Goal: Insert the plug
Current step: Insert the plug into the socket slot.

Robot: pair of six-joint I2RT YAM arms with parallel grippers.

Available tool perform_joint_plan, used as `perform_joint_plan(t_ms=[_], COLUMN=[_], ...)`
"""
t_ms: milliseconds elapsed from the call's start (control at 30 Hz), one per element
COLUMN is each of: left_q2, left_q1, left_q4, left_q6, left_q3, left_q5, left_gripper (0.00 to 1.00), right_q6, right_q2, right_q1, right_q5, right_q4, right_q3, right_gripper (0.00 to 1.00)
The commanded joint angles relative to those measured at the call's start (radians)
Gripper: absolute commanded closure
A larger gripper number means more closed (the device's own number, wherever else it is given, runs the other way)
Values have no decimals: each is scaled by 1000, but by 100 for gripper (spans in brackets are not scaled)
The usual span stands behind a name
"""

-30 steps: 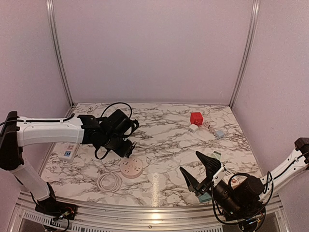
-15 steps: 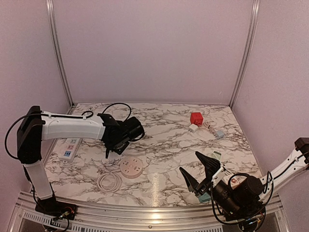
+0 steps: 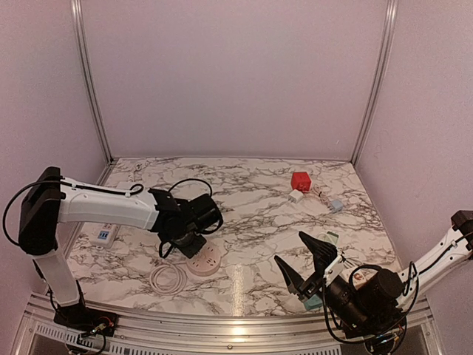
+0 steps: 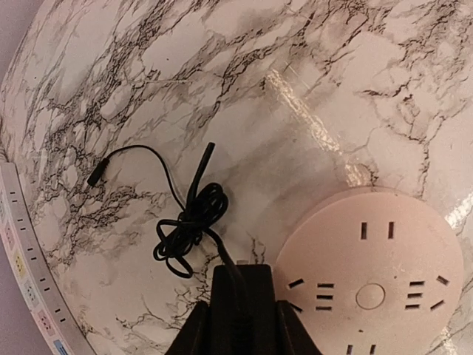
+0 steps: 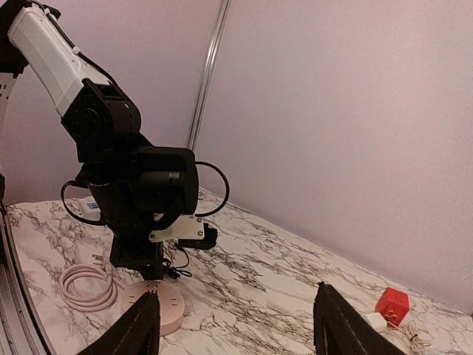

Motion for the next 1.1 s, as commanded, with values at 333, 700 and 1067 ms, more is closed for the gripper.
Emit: perform_joint_plan(t_ms=[333,700,1067], left_q2=[-93,-20,-83], left_q1=[3,2,3], left_q4=[77,14,9], left_q6=[75,79,94], left_q3=[-37,5,-4], left_q5=[186,176,237], left_gripper=[80,77,77], right_q6=[6,6,4], right_q2=[7,8,14], right_q1=[-6,-7,-5], right_q5=[3,2,0], right_q4=[-29,-31,-42], right_q3=[46,47,53], right_gripper=[35,35,35])
